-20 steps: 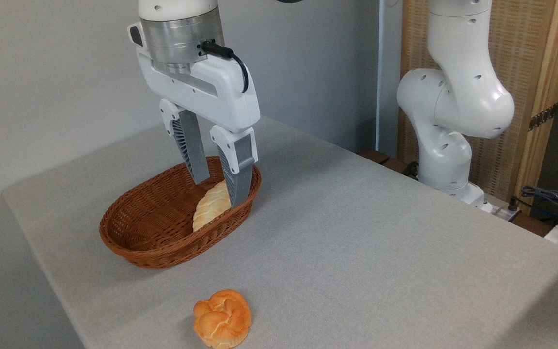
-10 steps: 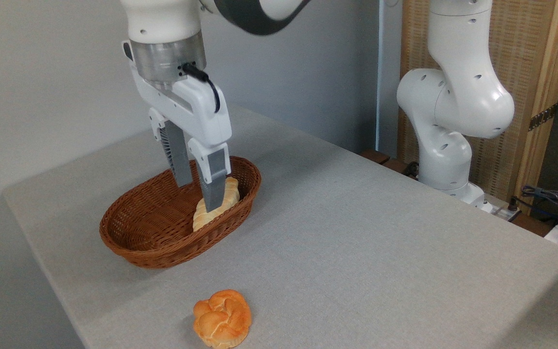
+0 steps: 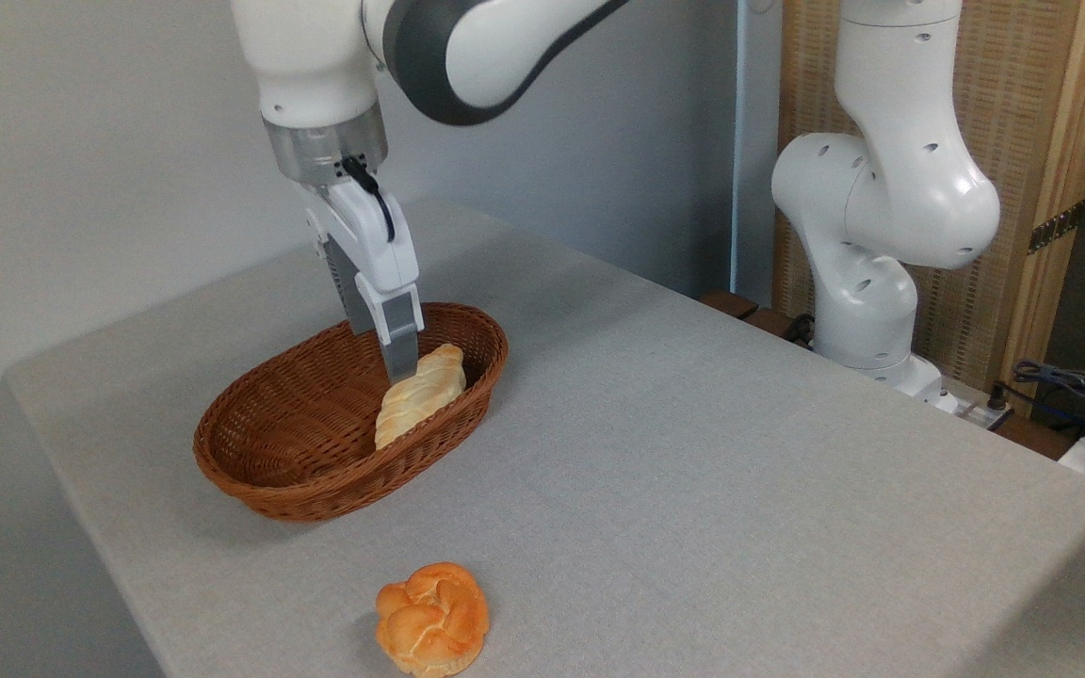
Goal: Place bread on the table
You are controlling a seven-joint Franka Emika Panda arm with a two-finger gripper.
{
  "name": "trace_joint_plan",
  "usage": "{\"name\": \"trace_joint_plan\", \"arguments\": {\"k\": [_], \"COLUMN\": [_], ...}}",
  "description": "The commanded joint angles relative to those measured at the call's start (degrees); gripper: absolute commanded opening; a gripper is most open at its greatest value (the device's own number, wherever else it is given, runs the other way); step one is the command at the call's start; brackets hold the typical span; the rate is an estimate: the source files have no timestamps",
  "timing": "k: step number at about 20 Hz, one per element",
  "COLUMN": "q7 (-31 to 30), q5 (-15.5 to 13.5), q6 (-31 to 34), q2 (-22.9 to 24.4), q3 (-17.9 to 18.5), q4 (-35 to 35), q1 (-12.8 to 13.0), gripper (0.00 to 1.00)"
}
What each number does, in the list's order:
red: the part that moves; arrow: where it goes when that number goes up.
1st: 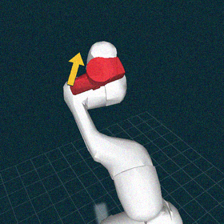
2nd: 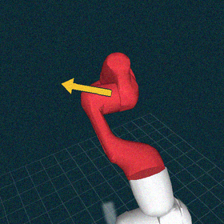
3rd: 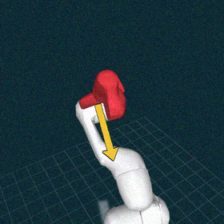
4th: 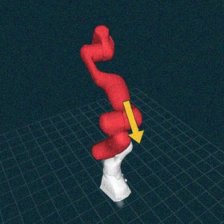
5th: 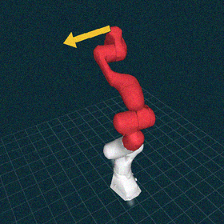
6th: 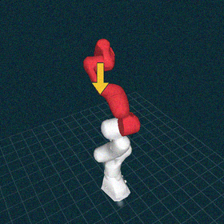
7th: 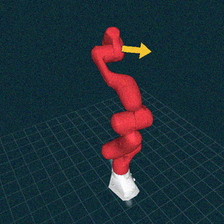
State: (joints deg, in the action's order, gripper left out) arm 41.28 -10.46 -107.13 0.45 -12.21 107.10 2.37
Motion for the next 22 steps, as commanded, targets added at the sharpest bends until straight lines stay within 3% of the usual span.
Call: {"name": "trace_joint_plan", "arguments": {"k": [1,3,6,10,13,14,15,16,17,18,19,20,22], "q7": [-3.0,-3.7,-3.7,-3.7,-3.8,-4.0,-4.5,-4.5,-4.5,-4.5,-4.5,-4.5,-4.4], "q5": [-1.5,-0.7,3.2,3.6,8.1,8.4,8.4,8.4,8.4,8.4,8.4,8.4,8.4], "q6": [-8.0,-10.9,-12.3,-14.7,-16.4,-16.7,-17.0,-17.7,-18.0,-18.1,-18.1,-18.1,-18.1], "q2": [1.4,1.4,1.2,0.3,-0.2,-0.5,-0.8,-1.0,-1.2,-1.2,-1.2,-1.2,-1.2], "q3": [-1.9,-3.3,-3.3,-4.0,-4.7,-4.8,-5.2,-5.8,-5.8,-5.8,-5.8,-5.8,-5.8], "q4": [6.6,9.3,12.2,13.1,14.3,14.4,14.5,14.5,14.5,14.4,14.4,14.4,14.4], "q1": [0.5,0.5,1.1,1.1,1.1,1.1,1.1,1.1,1.1,1.1,1.1,1.1,1.1], "gripper": [1.00,1.00,1.00,1.00,1.00,1.00,0.91,0.73,0.61,0.40,0.30,0.24,0.21]}}
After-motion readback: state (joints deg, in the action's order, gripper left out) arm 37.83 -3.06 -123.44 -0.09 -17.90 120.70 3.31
